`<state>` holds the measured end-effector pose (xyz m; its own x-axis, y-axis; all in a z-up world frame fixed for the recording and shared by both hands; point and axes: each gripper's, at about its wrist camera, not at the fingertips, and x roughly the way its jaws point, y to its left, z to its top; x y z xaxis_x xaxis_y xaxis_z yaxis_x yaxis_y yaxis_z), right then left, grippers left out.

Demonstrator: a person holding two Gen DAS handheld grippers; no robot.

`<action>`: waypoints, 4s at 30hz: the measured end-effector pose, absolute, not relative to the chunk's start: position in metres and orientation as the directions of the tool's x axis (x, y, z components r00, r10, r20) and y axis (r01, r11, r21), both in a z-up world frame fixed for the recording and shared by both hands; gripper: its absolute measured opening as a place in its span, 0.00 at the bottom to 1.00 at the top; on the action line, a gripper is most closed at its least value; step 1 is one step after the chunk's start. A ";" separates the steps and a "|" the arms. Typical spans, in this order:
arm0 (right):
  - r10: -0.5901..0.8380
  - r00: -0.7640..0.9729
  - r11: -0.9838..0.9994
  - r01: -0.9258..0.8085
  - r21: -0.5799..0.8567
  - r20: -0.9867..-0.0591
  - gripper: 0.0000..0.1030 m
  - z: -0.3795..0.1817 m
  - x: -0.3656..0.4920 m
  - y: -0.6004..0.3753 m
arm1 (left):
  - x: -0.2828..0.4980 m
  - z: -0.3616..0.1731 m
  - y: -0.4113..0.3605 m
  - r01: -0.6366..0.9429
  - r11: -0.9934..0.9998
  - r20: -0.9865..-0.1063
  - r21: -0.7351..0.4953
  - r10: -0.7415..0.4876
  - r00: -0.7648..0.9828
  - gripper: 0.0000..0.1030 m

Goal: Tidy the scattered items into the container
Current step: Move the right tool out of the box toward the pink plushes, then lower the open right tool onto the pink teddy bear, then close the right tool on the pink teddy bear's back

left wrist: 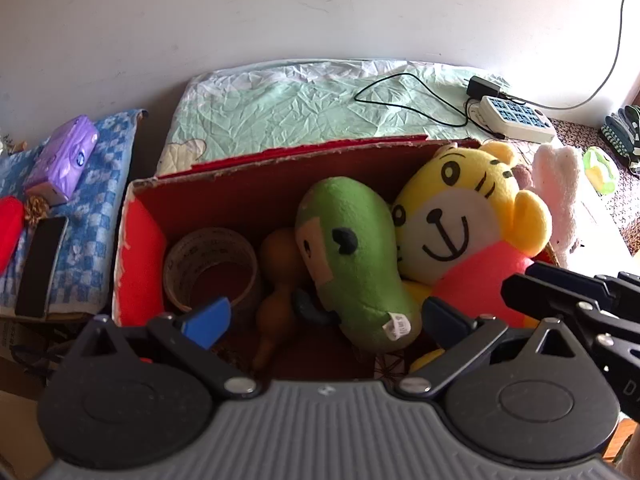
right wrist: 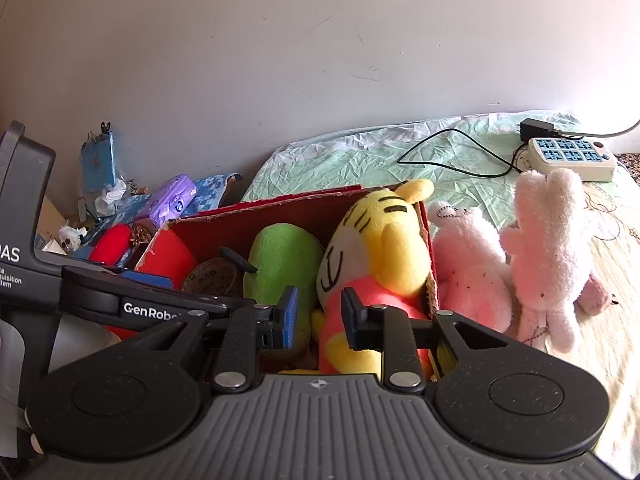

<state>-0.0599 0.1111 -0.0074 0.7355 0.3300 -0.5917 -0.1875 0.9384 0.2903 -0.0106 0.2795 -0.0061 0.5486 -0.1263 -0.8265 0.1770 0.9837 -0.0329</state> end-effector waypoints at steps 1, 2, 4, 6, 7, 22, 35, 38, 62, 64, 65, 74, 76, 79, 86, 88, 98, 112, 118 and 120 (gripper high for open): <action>0.329 0.739 0.939 -0.187 0.290 -0.588 0.25 -0.007 -0.062 0.110 | -0.012 -0.007 0.279 0.173 0.985 -0.826 -0.028 -0.120 0.550 0.99; 0.327 0.741 0.939 -0.186 0.289 -0.586 0.25 -0.007 -0.063 0.109 | -0.012 -0.009 0.277 0.171 0.985 -0.827 -0.025 -0.116 0.550 0.99; 0.330 0.740 0.938 -0.188 0.292 -0.585 0.25 -0.007 -0.063 0.107 | -0.013 -0.011 0.275 0.162 0.987 -0.834 -0.019 -0.105 0.542 0.99; 0.342 0.734 0.934 -0.194 0.301 -0.587 0.25 -0.006 -0.062 0.104 | -0.014 -0.012 0.272 0.153 0.988 -0.836 -0.016 -0.097 0.540 0.99; 0.346 0.731 0.933 -0.199 0.301 -0.588 0.25 -0.006 -0.061 0.103 | -0.015 -0.013 0.271 0.147 0.989 -0.836 -0.014 -0.092 0.541 0.99; 0.451 0.676 0.891 -0.303 0.338 -0.582 0.26 -0.001 -0.049 0.045 | -0.035 0.028 0.227 -0.066 0.993 -0.738 0.097 0.116 0.664 0.99; 0.428 0.671 0.896 -0.228 0.380 -0.606 0.28 -0.018 -0.047 -0.065 | -0.056 0.059 0.096 0.216 0.976 -0.669 -0.029 -0.179 0.722 0.98; 0.420 0.662 0.898 -0.206 0.388 -0.621 0.29 -0.026 -0.048 -0.092 | -0.063 0.051 0.073 0.254 0.965 -0.655 -0.069 -0.236 0.718 0.98; 0.405 0.598 0.883 -0.059 0.466 -0.692 0.32 -0.075 -0.018 -0.218 | -0.011 -0.057 -0.051 0.415 0.902 -0.740 -0.117 -0.357 0.569 0.88; 0.392 0.604 0.891 -0.063 0.449 -0.693 0.32 -0.073 -0.010 -0.221 | 0.000 -0.063 -0.056 0.392 0.916 -0.740 -0.083 -0.320 0.591 0.88; 0.390 0.606 0.892 -0.062 0.448 -0.693 0.32 -0.073 -0.006 -0.223 | 0.006 -0.066 -0.056 0.372 0.926 -0.742 -0.063 -0.293 0.603 0.87; 0.454 0.566 0.859 -0.071 0.507 -0.689 0.40 -0.085 0.031 -0.214 | 0.029 -0.064 -0.013 0.250 0.964 -0.736 -0.090 -0.234 0.636 0.79; 0.479 0.552 0.847 -0.085 0.525 -0.683 0.40 -0.088 0.038 -0.208 | 0.029 -0.068 -0.008 0.237 0.968 -0.750 -0.083 -0.217 0.624 0.81; 0.484 0.536 0.851 -0.102 0.516 -0.692 0.40 -0.093 0.049 -0.197 | 0.036 -0.083 -0.002 0.191 0.979 -0.785 -0.075 -0.176 0.594 0.80; 0.501 0.478 0.855 -0.144 0.498 -0.722 0.41 -0.109 0.067 -0.173 | 0.042 -0.102 -0.008 0.190 0.976 -0.824 -0.109 -0.195 0.532 0.73; 0.496 0.462 0.859 -0.142 0.491 -0.735 0.41 -0.116 0.071 -0.168 | 0.046 -0.108 -0.007 0.174 0.975 -0.836 -0.137 -0.208 0.508 0.70; 0.495 0.451 0.863 -0.154 0.482 -0.742 0.27 -0.113 0.061 -0.174 | 0.037 -0.109 -0.018 0.234 0.955 -0.847 -0.180 -0.272 0.457 0.48; 0.470 0.423 0.875 -0.105 0.473 -0.775 0.25 -0.106 -0.025 -0.205 | -0.041 -0.079 -0.028 0.559 0.785 -0.842 -0.266 -0.472 0.262 0.50; 0.460 0.360 0.885 -0.104 0.455 -0.812 0.25 -0.117 -0.056 -0.205 | -0.064 -0.090 -0.036 0.658 0.709 -0.873 -0.253 -0.460 0.160 0.52; 0.464 0.355 0.883 -0.104 0.459 -0.812 0.26 -0.117 -0.061 -0.206 | -0.064 -0.089 -0.034 0.665 0.708 -0.876 -0.235 -0.451 0.170 0.54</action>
